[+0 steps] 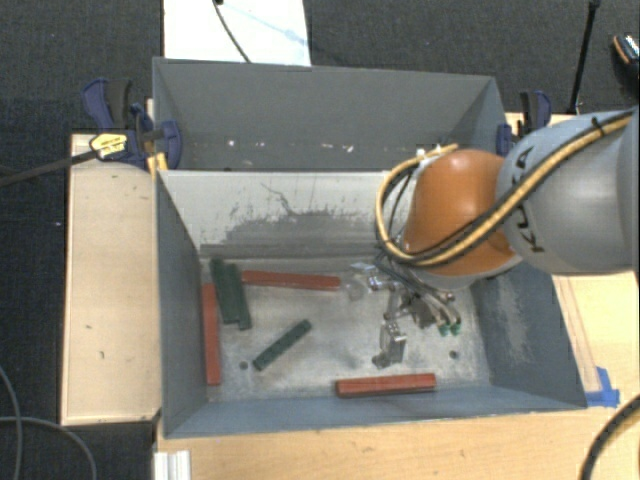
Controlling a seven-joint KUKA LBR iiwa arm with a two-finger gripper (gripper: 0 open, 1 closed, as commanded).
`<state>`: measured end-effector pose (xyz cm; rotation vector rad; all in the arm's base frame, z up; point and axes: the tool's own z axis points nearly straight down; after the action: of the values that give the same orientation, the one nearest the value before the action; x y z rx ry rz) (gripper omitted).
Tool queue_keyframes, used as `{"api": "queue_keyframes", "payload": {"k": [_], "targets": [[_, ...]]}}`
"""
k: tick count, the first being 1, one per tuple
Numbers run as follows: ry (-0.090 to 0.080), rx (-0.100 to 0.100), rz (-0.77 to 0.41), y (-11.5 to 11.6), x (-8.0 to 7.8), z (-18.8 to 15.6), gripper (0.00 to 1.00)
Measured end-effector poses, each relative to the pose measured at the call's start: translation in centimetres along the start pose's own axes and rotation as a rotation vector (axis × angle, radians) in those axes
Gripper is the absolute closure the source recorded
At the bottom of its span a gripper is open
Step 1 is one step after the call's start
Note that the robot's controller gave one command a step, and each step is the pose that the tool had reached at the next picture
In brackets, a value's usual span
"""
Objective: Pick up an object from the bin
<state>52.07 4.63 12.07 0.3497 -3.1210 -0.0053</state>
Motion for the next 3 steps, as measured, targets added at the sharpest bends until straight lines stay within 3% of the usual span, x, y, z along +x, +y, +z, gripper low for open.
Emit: {"api": "queue_keyframes", "payload": {"k": [1, 2, 3], "targets": [[-0.006, 0.001, 0.012, 2.6, -6.3, 4.2, 0.0], [-0.006, -0.001, 0.038, 8.7, -9.3, 5.0, 0.0], [-0.005, 0.003, 0.04, 8.3, -9.2, 5.0, 1.0]]}}
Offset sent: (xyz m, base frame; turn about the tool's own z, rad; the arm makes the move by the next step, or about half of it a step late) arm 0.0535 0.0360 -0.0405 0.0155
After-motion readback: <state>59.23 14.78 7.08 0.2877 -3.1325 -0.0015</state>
